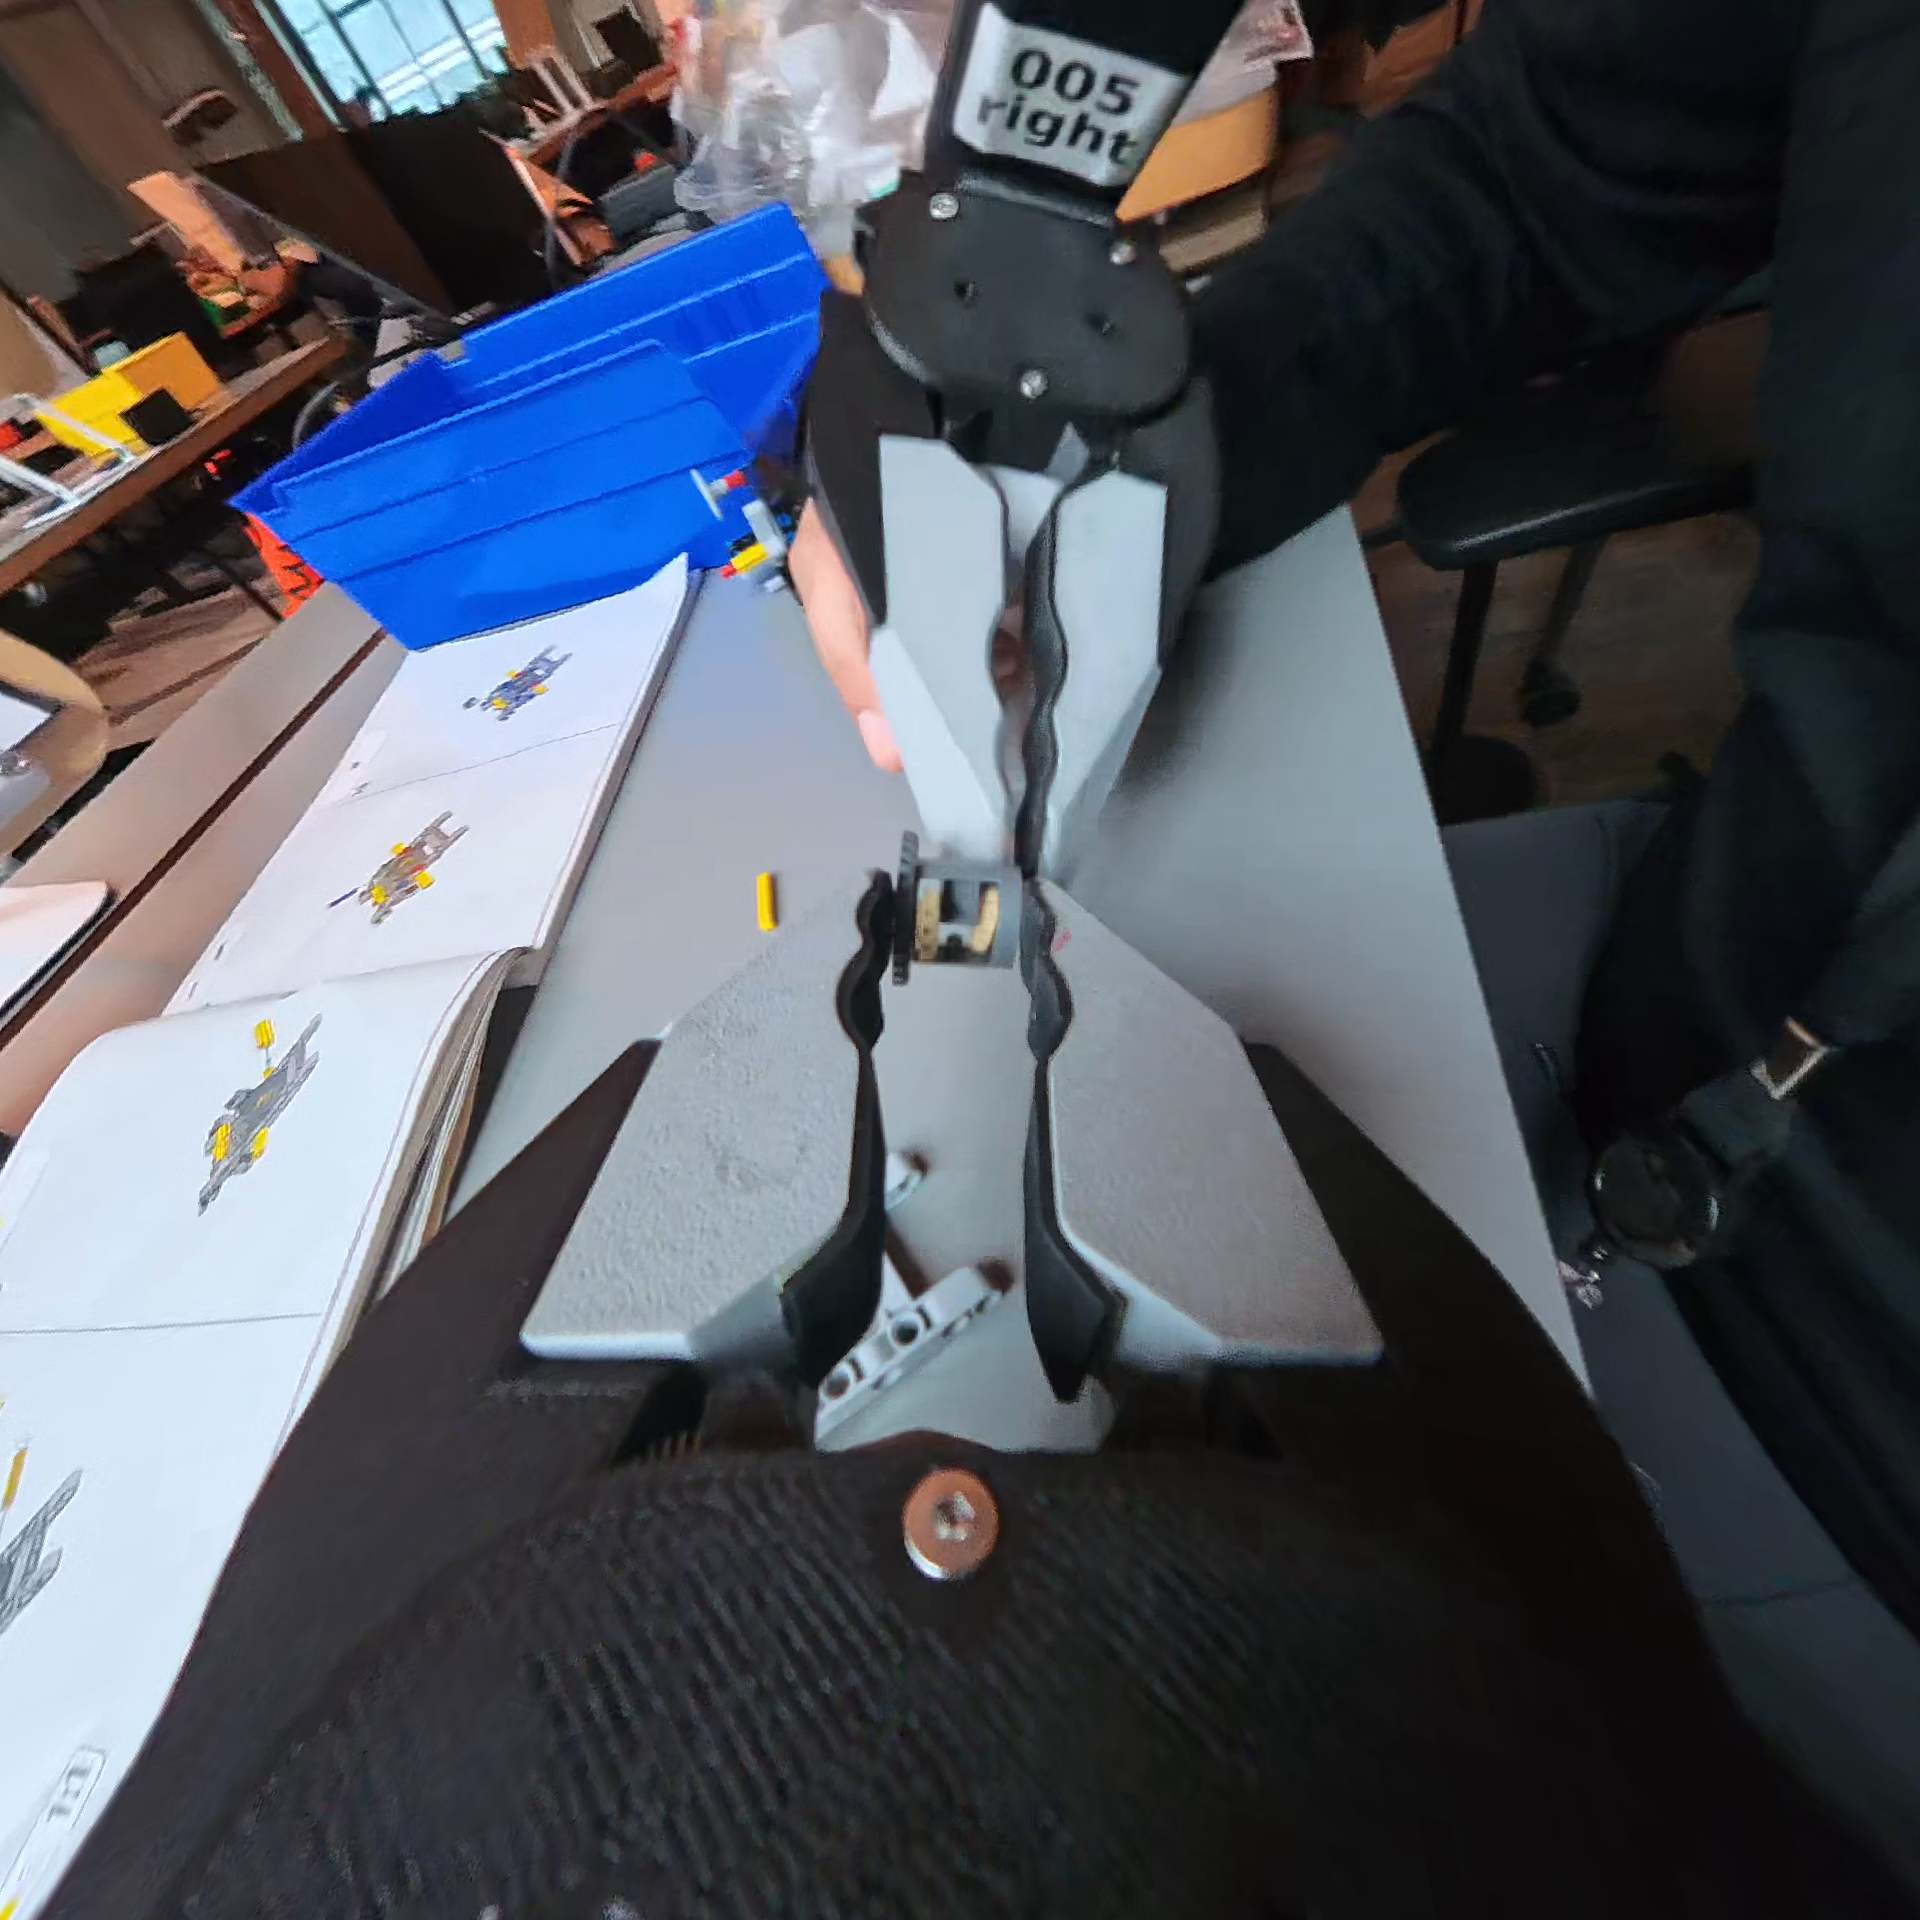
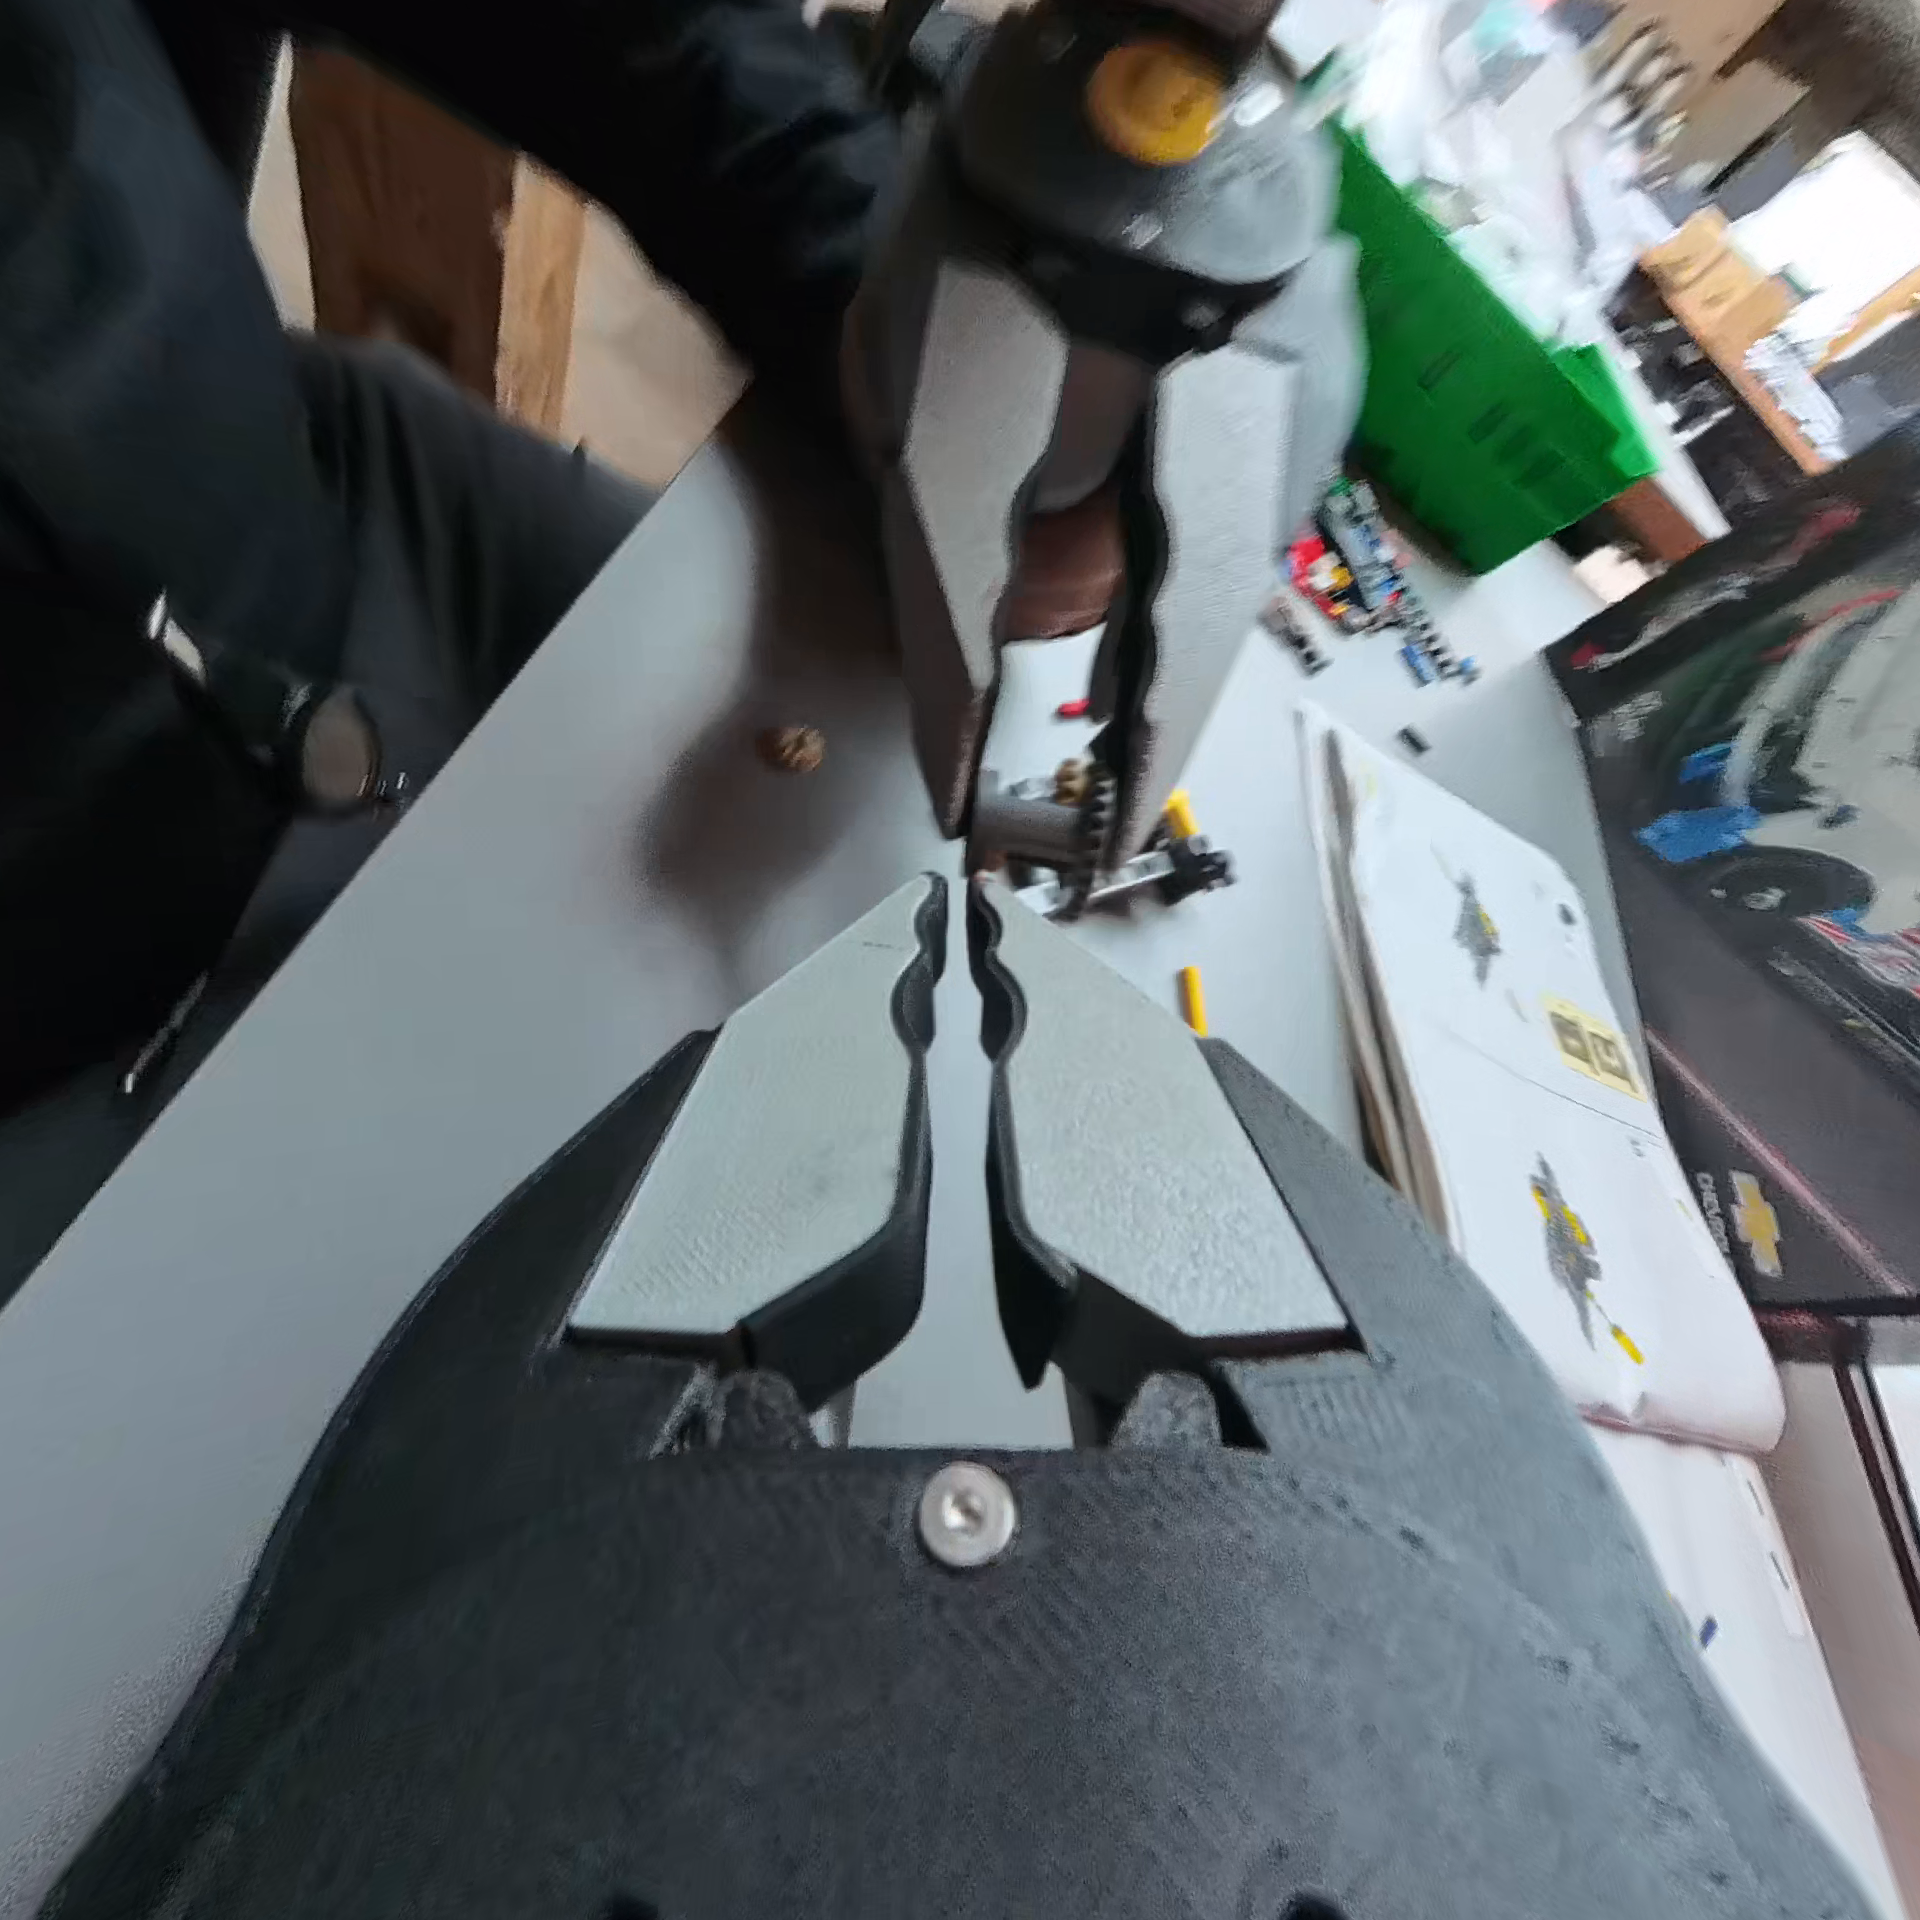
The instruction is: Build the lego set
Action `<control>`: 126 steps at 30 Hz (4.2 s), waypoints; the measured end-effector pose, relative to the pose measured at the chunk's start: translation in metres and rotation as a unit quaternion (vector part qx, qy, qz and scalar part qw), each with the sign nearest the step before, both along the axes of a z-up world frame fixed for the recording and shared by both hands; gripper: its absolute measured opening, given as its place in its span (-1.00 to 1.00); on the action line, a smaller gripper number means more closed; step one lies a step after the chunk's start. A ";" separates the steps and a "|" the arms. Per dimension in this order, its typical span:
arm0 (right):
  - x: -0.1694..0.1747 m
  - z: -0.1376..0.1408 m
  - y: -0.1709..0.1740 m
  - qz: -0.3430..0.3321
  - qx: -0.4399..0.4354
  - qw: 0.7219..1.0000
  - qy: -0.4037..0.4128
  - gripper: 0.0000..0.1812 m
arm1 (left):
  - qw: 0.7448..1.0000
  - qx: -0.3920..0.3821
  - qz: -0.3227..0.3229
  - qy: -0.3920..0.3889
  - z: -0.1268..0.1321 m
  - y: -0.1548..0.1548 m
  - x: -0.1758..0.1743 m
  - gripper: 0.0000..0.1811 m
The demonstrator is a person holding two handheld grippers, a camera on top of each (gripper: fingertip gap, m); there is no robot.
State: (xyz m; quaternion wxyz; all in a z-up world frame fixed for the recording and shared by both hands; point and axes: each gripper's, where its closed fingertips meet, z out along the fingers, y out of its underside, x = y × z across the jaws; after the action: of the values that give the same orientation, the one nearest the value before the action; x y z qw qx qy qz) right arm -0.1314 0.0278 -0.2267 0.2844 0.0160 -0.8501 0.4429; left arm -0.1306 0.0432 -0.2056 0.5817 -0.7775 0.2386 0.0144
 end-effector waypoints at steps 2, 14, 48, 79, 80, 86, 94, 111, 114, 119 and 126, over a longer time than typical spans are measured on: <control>0.006 -0.017 -0.010 0.009 0.040 0.999 0.007 -0.99 | 1.000 0.014 0.004 0.009 0.002 0.002 0.001 -0.77; -0.017 0.006 0.018 -0.049 -0.052 0.996 -0.043 -0.90 | 0.996 -0.023 0.085 -0.007 -0.006 0.006 -0.031 -0.76; -0.059 0.020 0.025 -0.146 -0.317 0.852 -0.390 -0.75 | 0.979 0.020 0.182 0.091 -0.001 0.007 -0.055 -0.80; -0.074 0.010 0.024 -0.214 -0.386 0.771 -0.459 -0.76 | 0.969 0.005 0.212 0.127 -0.007 0.008 -0.066 -1.00; -0.074 0.010 0.024 -0.213 -0.385 0.773 -0.457 -0.76 | 0.969 0.007 0.213 0.124 -0.006 0.008 -0.066 -0.99; -0.074 0.010 0.023 -0.212 -0.396 0.760 -0.470 -0.76 | 0.968 0.000 0.217 0.124 -0.008 0.008 -0.068 -0.93; -0.077 0.007 0.020 -0.222 -0.413 0.737 -0.487 -0.76 | 0.957 0.003 0.240 0.161 -0.007 0.006 -0.075 -1.00; -0.083 0.017 0.034 -0.236 -0.418 0.761 -0.436 -0.77 | 0.960 -0.047 0.225 0.159 -0.025 0.002 -0.070 -0.92; -0.081 0.019 0.033 -0.232 -0.417 0.764 -0.434 -0.77 | 0.965 -0.062 0.233 0.103 -0.023 -0.005 -0.073 -0.64; -0.075 0.020 0.014 -0.209 -0.420 0.754 -0.460 -0.77 | 0.971 -0.074 0.228 0.021 -0.010 0.001 -0.066 -0.44; -0.068 0.016 -0.013 -0.200 -0.407 0.755 -0.473 -0.76 | 0.966 -0.083 0.241 0.030 -0.010 -0.009 -0.065 -0.58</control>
State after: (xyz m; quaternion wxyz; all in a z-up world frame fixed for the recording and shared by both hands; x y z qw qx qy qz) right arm -0.1995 0.0153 -0.2109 -0.0925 -0.4831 -0.5998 0.6311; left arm -0.1955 0.0342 -0.2153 0.4868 -0.8569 0.0616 0.1580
